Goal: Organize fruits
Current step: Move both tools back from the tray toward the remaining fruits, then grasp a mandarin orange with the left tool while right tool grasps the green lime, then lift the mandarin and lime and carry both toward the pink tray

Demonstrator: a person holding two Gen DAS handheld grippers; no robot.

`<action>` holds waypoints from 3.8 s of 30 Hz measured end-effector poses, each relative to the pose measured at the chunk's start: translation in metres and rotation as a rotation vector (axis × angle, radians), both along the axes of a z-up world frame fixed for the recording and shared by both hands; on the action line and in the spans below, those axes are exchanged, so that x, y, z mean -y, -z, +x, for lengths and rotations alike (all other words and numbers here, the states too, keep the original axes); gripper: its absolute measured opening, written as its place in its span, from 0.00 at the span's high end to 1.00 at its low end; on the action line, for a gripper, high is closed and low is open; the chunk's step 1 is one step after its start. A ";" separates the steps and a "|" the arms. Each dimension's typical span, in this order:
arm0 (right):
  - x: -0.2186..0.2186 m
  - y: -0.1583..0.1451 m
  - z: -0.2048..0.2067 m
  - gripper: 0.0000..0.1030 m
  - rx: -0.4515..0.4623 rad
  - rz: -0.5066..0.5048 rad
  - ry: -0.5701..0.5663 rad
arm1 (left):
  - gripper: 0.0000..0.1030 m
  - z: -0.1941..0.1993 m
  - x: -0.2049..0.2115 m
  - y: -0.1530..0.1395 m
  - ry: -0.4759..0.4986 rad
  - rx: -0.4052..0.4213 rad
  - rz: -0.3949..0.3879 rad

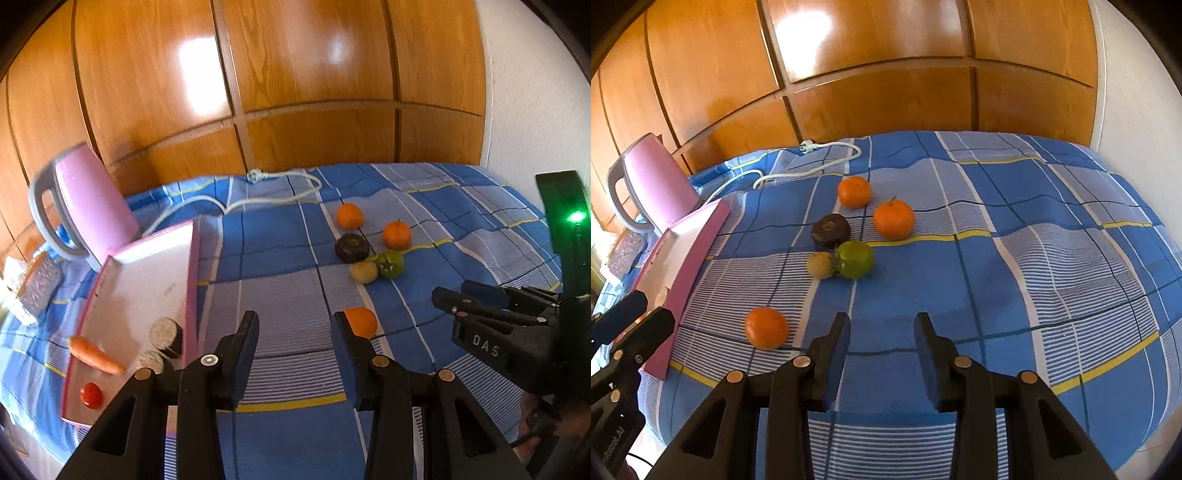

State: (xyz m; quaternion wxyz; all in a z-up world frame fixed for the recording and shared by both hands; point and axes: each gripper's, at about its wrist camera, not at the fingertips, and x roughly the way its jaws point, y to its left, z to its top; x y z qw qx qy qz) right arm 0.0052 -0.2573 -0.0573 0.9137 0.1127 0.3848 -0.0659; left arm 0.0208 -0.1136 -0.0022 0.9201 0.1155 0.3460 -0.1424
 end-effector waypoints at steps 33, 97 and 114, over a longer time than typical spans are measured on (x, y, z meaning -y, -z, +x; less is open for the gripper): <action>0.015 0.019 0.016 0.65 -0.049 0.014 0.000 | 0.61 0.058 0.036 0.066 0.073 -0.215 -0.129; -0.025 0.021 0.024 0.67 -0.041 -0.093 -0.095 | 0.62 0.039 0.002 0.064 -0.024 -0.146 -0.142; -0.053 -0.004 0.008 0.67 0.006 -0.071 -0.161 | 0.62 0.006 -0.039 0.016 -0.082 -0.033 -0.170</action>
